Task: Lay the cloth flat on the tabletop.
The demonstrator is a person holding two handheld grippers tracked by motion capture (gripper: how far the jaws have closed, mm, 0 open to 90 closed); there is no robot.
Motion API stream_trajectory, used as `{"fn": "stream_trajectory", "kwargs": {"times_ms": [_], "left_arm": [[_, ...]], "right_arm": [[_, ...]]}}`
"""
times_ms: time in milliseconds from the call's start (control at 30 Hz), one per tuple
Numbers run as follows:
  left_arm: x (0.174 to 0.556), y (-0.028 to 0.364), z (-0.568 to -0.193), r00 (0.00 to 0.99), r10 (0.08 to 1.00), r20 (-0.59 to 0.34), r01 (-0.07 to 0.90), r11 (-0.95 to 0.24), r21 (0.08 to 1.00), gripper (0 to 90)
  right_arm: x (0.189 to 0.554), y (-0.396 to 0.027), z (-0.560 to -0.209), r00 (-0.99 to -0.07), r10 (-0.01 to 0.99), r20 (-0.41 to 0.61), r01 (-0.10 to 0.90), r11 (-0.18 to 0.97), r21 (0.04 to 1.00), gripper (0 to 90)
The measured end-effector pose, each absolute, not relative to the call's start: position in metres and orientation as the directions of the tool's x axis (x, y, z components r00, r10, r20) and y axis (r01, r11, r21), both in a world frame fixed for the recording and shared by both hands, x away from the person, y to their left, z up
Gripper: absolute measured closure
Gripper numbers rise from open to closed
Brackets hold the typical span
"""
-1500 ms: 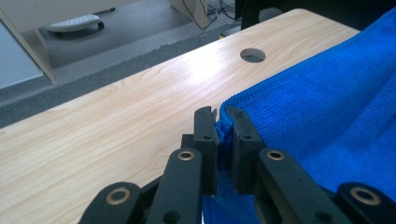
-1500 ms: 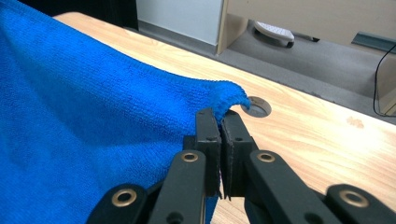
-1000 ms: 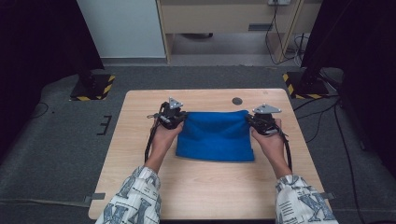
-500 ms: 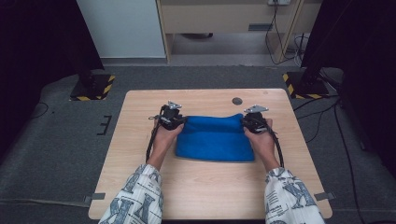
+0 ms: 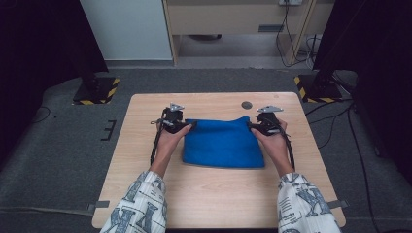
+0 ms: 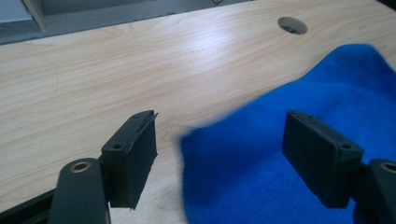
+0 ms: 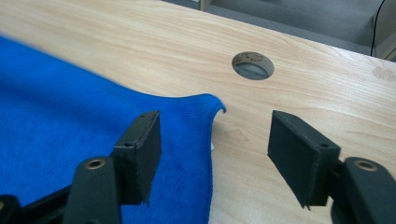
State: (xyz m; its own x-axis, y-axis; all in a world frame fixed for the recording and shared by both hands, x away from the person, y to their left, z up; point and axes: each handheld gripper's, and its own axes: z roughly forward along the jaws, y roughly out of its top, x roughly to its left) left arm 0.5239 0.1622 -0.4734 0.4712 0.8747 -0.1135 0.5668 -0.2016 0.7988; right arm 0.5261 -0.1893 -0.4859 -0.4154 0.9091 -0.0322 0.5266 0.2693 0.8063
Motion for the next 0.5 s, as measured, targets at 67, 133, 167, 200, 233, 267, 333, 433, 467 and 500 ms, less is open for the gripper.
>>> {"fn": "stream_trajectory", "kwargs": {"times_ms": [67,133,167,200,233,267,333,433,467,500], "left_arm": [[0.523,0.162,-0.471,0.472,0.876,-0.099,0.560,-0.212,0.801,24.9],[0.522,0.162,-0.470,0.469,0.877,-0.104,0.557,-0.202,0.806,23.9],[0.521,0.162,-0.468,0.471,0.876,-0.105,0.552,-0.200,0.809,23.5],[0.520,0.162,-0.466,0.469,0.877,-0.101,0.549,-0.200,0.811,23.4],[0.519,0.162,-0.464,0.467,0.878,-0.099,0.547,-0.199,0.813,23.2],[0.518,0.162,-0.463,0.470,0.878,-0.096,0.545,-0.202,0.813,23.1],[0.513,0.164,-0.458,0.477,0.875,-0.090,0.535,-0.208,0.819,23.0],[0.503,0.168,-0.452,0.487,0.869,-0.090,0.520,-0.206,0.829,23.0],[0.498,0.169,-0.451,0.492,0.866,-0.090,0.516,-0.207,0.831,23.0],[0.493,0.171,-0.451,0.499,0.862,-0.090,0.507,-0.206,0.837,22.9]], "right_arm": [[0.522,-0.188,-0.485,-0.429,0.902,-0.039,0.527,0.285,0.801,32.2],[0.516,-0.187,-0.484,-0.440,0.896,-0.051,0.516,0.300,0.802,31.2],[0.514,-0.186,-0.484,-0.442,0.895,-0.053,0.515,0.302,0.803,31.1],[0.511,-0.186,-0.484,-0.451,0.891,-0.049,0.514,0.304,0.802,30.8],[0.508,-0.185,-0.485,-0.459,0.887,-0.051,0.513,0.311,0.800,30.4],[0.505,-0.185,-0.485,-0.470,0.881,-0.053,0.514,0.322,0.795,29.4],[0.498,-0.186,-0.484,-0.482,0.874,-0.055,0.507,0.329,0.796,29.0],[0.488,-0.189,-0.483,-0.498,0.865,-0.053,0.508,0.342,0.791,28.0],[0.485,-0.189,-0.483,-0.504,0.862,-0.056,0.504,0.346,0.792,28.1],[0.481,-0.191,-0.482,-0.510,0.859,-0.048,0.502,0.342,0.794,28.5]]}}
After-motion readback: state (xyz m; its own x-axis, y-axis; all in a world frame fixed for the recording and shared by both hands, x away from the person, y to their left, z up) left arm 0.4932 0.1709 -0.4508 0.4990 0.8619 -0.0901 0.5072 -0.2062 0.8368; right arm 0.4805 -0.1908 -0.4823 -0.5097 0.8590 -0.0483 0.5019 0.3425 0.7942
